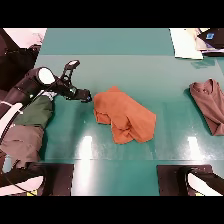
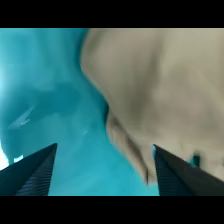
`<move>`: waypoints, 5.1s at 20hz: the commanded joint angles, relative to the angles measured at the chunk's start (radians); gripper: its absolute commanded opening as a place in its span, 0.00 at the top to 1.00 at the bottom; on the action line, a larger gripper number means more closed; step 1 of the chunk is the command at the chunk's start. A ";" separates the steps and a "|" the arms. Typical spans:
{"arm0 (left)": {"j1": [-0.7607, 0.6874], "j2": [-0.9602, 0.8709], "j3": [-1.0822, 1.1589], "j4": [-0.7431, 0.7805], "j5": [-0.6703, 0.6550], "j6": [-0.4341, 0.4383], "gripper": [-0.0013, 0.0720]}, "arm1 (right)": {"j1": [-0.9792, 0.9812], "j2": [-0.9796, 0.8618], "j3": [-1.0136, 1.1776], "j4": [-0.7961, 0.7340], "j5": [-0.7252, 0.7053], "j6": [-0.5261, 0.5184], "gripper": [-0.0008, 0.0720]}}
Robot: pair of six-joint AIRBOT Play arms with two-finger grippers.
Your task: Fold the shirts.
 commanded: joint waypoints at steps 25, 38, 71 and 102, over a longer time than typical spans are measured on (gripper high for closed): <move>0.054 -0.068 0.208 -0.221 -0.019 0.212 0.94 | 0.014 -0.099 -0.942 0.117 -0.070 -0.051 0.17; 0.054 0.097 0.345 -0.061 -0.122 0.209 0.94 | 0.053 -0.169 -0.674 0.285 -0.116 -0.190 0.97; 0.053 -0.010 -0.100 -0.233 0.039 0.289 0.53 | -0.172 -0.105 -0.661 0.128 -0.013 -0.026 0.97; 0.098 0.236 0.296 0.386 -0.093 0.090 0.94 | -0.257 0.090 -0.330 0.130 -0.029 -0.026 0.97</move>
